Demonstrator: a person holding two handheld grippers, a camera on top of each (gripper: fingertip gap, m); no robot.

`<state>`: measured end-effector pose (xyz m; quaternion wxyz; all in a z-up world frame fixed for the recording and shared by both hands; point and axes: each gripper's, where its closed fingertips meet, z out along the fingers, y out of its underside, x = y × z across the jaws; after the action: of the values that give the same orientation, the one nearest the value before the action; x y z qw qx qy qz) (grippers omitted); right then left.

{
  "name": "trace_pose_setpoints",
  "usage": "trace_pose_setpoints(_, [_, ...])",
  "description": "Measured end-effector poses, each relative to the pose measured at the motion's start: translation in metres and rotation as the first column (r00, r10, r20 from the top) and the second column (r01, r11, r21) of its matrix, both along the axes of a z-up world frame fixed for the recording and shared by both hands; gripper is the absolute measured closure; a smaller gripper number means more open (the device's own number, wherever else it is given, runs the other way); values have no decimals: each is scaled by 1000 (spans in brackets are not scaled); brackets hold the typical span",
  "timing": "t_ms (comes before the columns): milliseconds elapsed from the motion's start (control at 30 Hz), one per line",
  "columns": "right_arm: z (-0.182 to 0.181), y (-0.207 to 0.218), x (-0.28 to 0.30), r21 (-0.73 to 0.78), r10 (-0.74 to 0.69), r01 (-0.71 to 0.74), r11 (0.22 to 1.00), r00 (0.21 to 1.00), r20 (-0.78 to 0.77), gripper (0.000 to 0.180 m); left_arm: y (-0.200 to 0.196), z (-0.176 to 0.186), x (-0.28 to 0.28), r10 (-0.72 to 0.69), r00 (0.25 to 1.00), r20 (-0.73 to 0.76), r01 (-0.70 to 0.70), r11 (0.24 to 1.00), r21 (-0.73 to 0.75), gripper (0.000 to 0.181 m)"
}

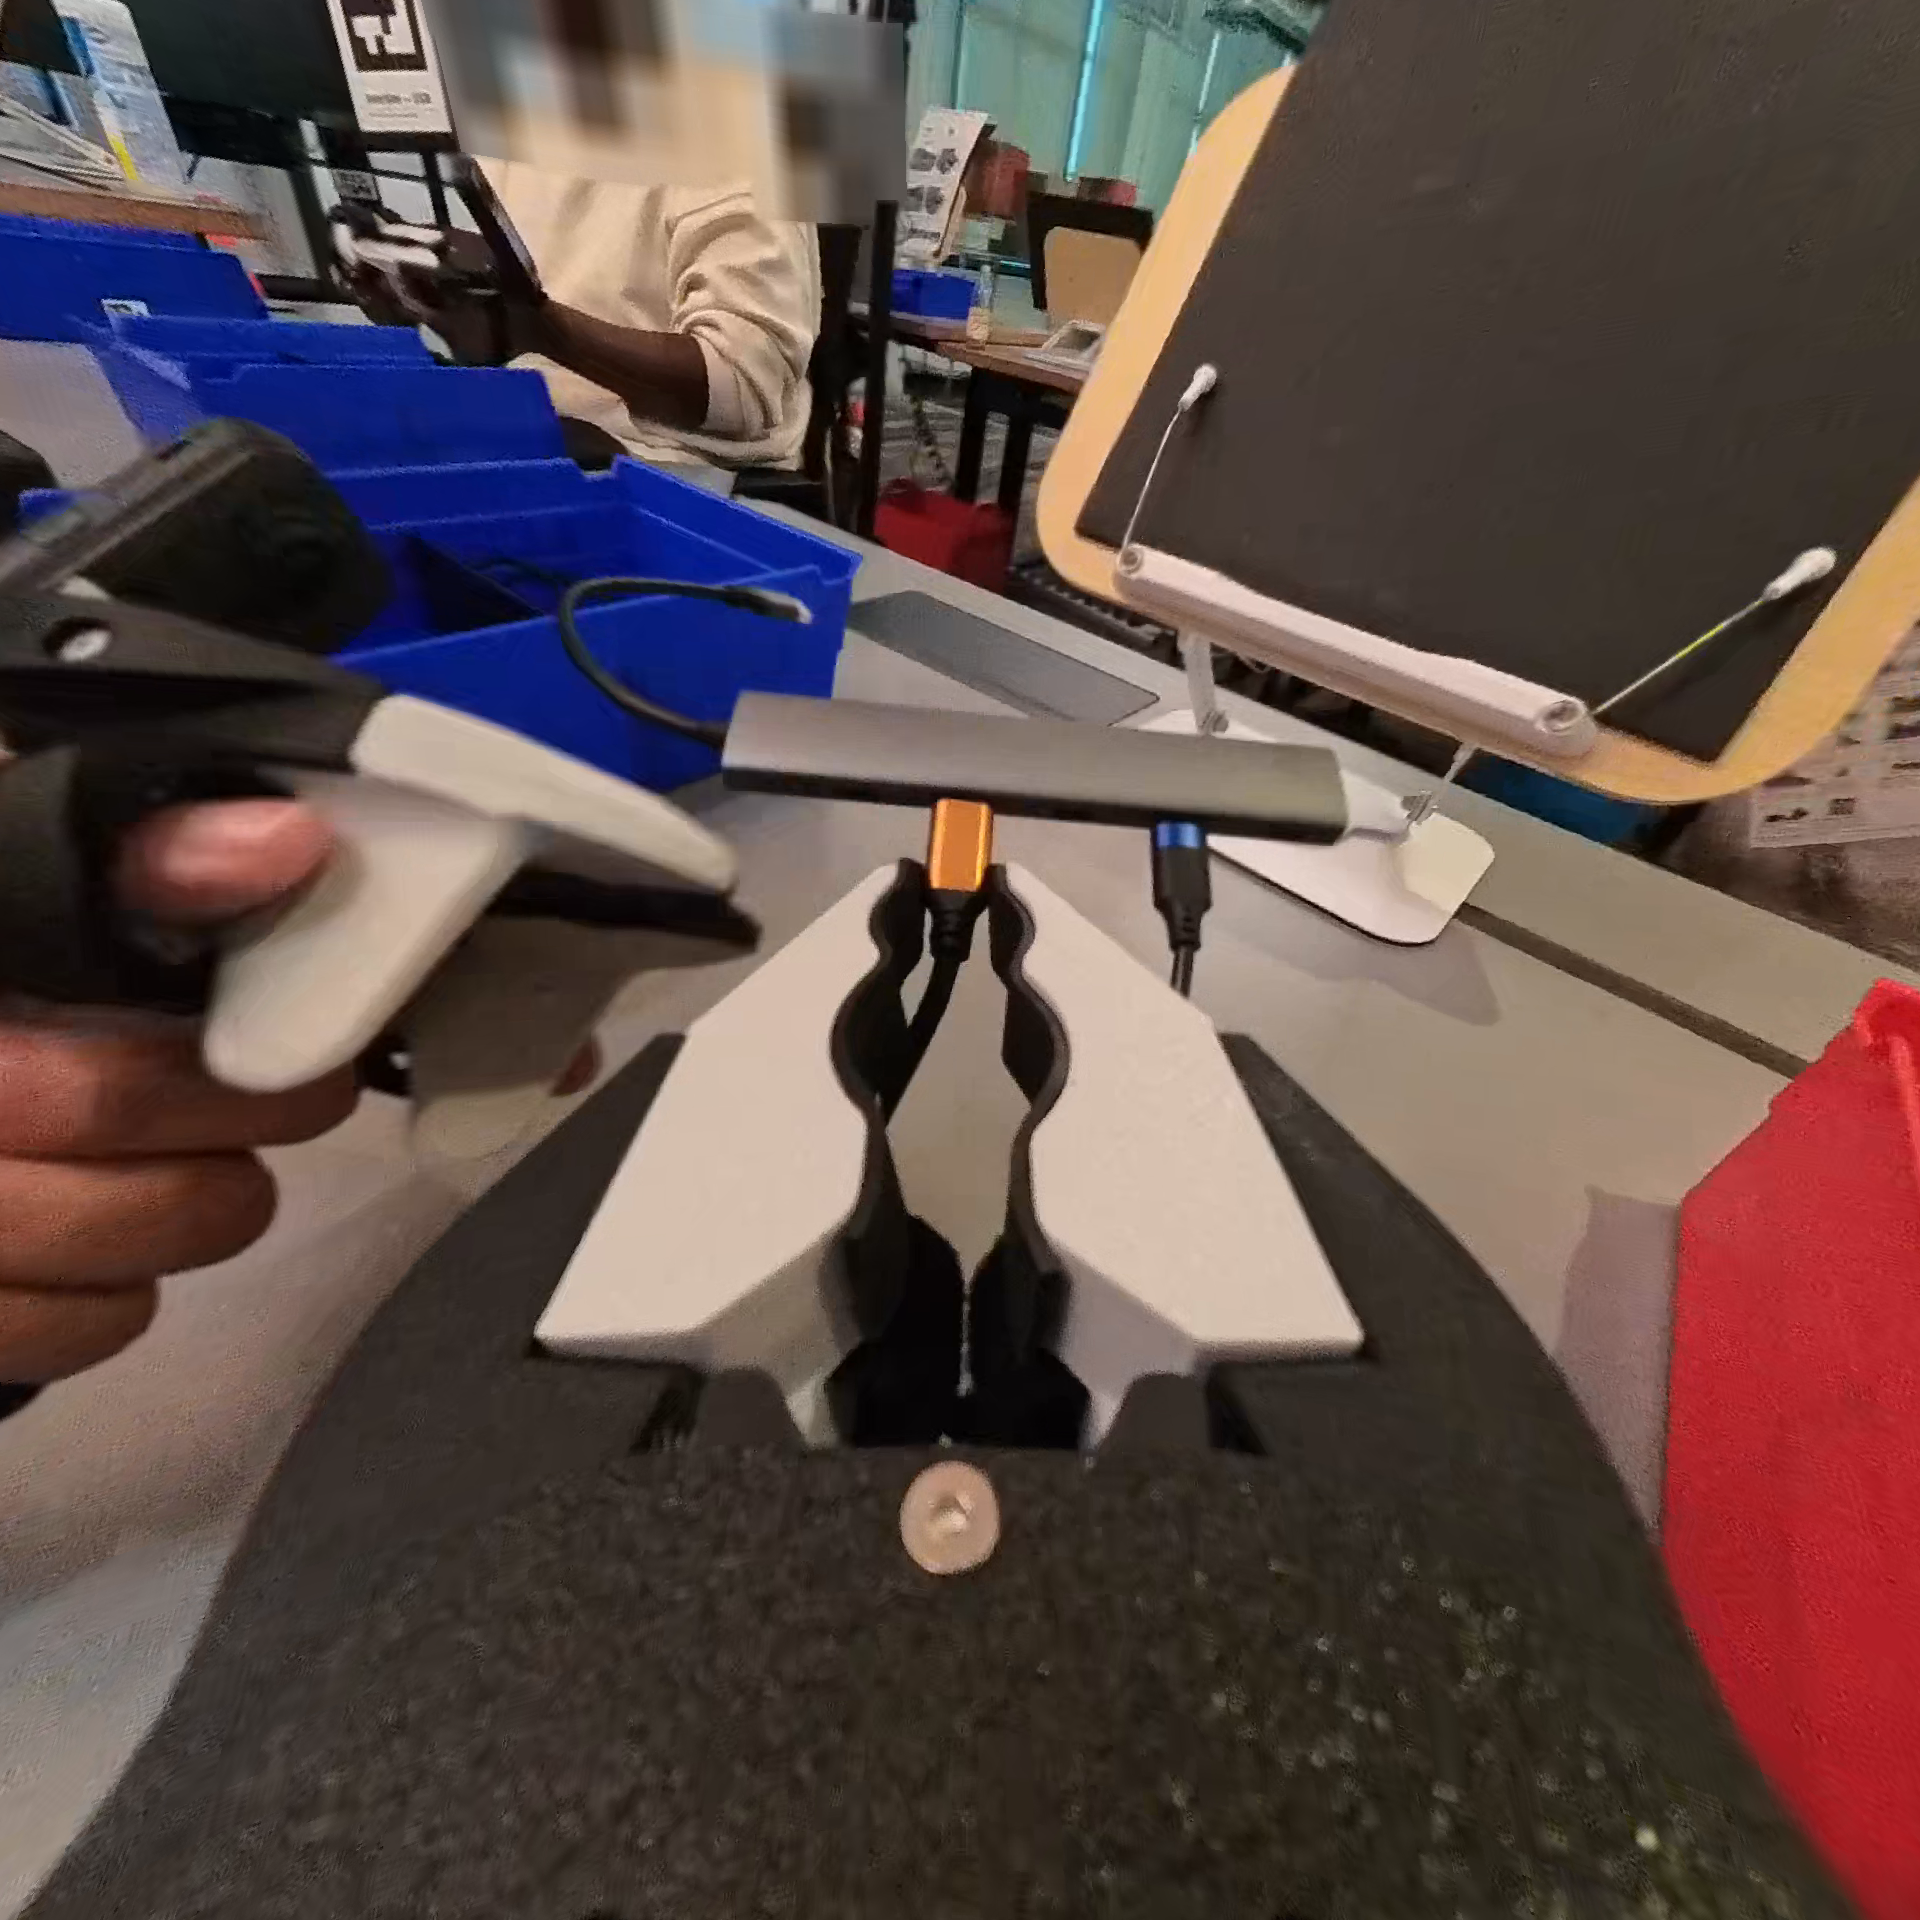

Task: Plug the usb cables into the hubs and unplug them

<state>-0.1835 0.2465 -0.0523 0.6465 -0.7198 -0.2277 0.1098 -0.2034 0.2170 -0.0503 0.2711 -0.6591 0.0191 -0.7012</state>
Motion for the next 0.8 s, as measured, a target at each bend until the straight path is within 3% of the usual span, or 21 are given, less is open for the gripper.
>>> trace_pose_setpoints(100, [-8,1,12,-50,37,-36,998,999,26,169,-30,-39,-12,-22,947,-319,97,970,223,156])
trace_pose_setpoints(200, [-24,-5,6,-131,114,-102,986,990,86,169,-40,-58,-32,194,794,-576,179,831,527,137])
trace_pose_setpoints(300, [-45,-15,-5,-243,210,-160,957,958,196,169,-35,-43,-46,414,696,-586,215,659,721,122])
trace_pose_setpoints(367, [-53,-23,-13,-289,264,-181,940,923,279,169,-30,-39,-54,473,657,-587,221,623,750,121])
trace_pose_setpoints(467, [-55,-38,-28,-300,337,-231,925,865,371,169,-23,-59,-59,420,616,-667,250,699,670,118])
trace_pose_setpoints(567, [-57,-54,-46,-320,417,-300,899,811,410,169,-26,-70,-56,292,655,-697,230,802,552,118])
trace_pose_setpoints(733, [-58,-67,-64,-269,458,-372,888,768,449,169,-38,-85,-54,180,646,-742,310,826,471,153])
trace_pose_setpoints(800, [-64,-69,-65,-243,450,-379,893,728,517,168,-40,-92,-55,134,633,-763,310,859,408,155])
